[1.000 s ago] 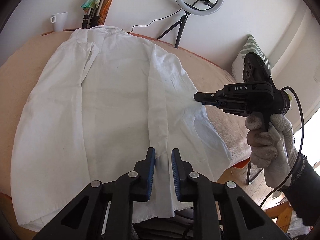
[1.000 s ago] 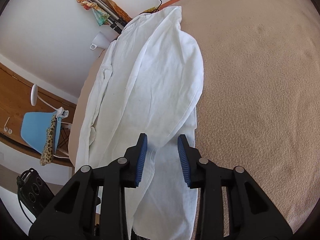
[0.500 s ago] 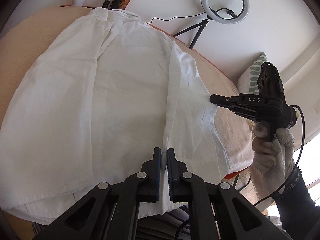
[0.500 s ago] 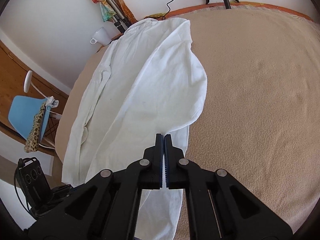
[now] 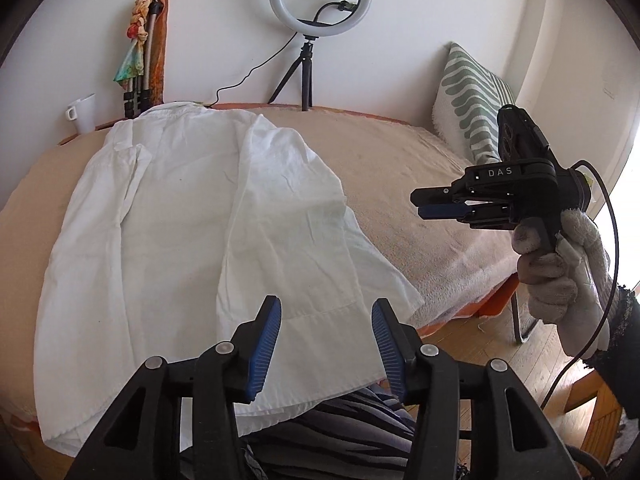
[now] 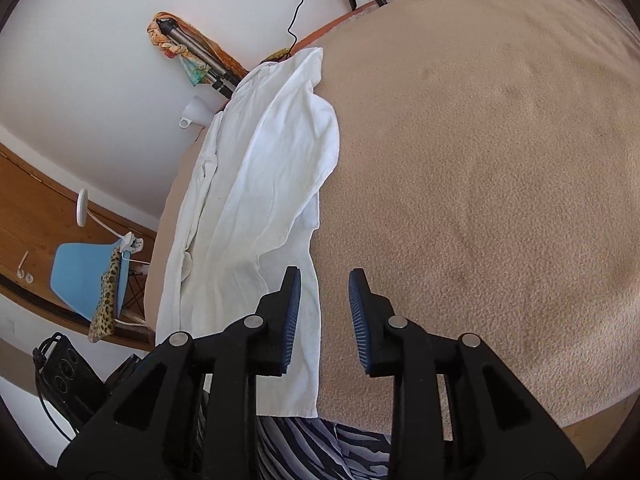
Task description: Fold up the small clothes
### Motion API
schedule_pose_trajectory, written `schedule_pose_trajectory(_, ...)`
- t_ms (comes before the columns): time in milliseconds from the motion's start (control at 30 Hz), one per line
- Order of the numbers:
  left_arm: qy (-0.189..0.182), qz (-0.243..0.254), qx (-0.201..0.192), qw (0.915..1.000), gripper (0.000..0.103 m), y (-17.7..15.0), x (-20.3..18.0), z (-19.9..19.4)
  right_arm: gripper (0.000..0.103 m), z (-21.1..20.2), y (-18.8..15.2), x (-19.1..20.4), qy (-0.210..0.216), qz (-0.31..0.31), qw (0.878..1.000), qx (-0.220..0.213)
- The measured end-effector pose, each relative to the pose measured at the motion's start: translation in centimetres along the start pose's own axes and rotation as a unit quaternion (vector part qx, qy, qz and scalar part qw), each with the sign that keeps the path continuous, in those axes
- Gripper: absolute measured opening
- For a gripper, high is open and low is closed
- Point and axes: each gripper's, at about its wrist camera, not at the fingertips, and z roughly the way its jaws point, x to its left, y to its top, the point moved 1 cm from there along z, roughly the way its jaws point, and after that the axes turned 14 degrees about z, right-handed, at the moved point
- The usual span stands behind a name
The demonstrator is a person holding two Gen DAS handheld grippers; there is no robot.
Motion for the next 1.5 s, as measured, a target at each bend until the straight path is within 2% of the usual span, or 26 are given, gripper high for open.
schedule_pose_trajectory(100, -0.023, 0.034, 0.02, 0.999, 0.059, 0.5, -2.3, 2.1, 0.028, -2.0, -0.3, -1.4, 0.006, 0.017, 1.0, -0.018)
schedule_pose_trajectory(200, -0.026, 0.073, 0.033, 0.9964, 0.06, 1.0, -4.7, 3.8, 0.028, -3.5, -0.6, -2.6, 0.008, 0.03, 0.999, -0.03)
schedule_pose_trajectory(400, -0.005, 0.137, 0.056, 0.9889, 0.06, 1.7, -7.5, 6.8, 0.028, -5.0, -0.8, -4.8, 0.012, 0.059, 0.997, -0.046)
schedule_pose_trajectory(500, 0.017, 0.152, 0.07, 0.9857, 0.055, 1.7, -7.6, 7.9, 0.028, -5.3, -0.9, -5.4, 0.012, 0.065, 0.997, -0.047)
schedule_pose_trajectory(567, 0.02, 0.152, 0.076, 0.9852, 0.042, 1.6, -7.3, 8.4, 0.028, -5.4, -1.0, -5.5, 0.011, 0.063, 0.997, -0.048)
schedule_pose_trajectory(600, 0.019, 0.148, 0.076, 0.9859, 0.039, 1.5, -7.0, 8.4, 0.028, -5.5, -1.1, -5.5, 0.012, 0.062, 0.997, -0.048)
schedule_pose_trajectory(733, -0.005, 0.117, 0.062, 0.9912, 0.006, 1.8, -5.7, 8.1, 0.028, -5.4, -0.9, -5.3, 0.017, 0.055, 0.997, -0.047)
schedule_pose_trajectory(767, -0.01, 0.106, 0.056, 0.9928, 0.003, 1.9, -5.4, 7.8, 0.028, -5.3, -0.8, -5.2, 0.016, 0.053, 0.997, -0.047)
schedule_pose_trajectory(900, -0.026, 0.059, 0.026, 0.9976, 0.002, 2.4, -4.2, 6.1, 0.028, -4.3, -0.4, -4.7, 0.017, 0.048, 0.998, -0.04)
schedule_pose_trajectory(1100, -0.039, -0.002, -0.007, 0.9992, 0.001, 2.4, -2.9, 3.4, 0.029, -1.2, 1.0, -2.3, 0.04, 0.024, 0.999, -0.013)
schedule_pose_trajectory(1200, -0.043, -0.029, -0.02, 0.9984, 0.001, 2.3, -2.0, 2.5, 0.049, 1.1, 2.3, -0.7, 0.045, 0.027, 0.999, -0.01)
schedule_pose_trajectory(1367, -0.045, -0.047, -0.039, 0.9971, 0.001, 2.4, -1.4, 1.2, 0.051, 6.0, 4.2, 2.0, 0.061, 0.03, 0.998, 0.018)
schedule_pose_trajectory(1500, -0.053, -0.055, -0.041, 0.9962, 0.001, 2.1, -1.2, 0.8, 0.051, 9.1, 5.4, 2.4, 0.064, 0.059, 0.996, 0.028)
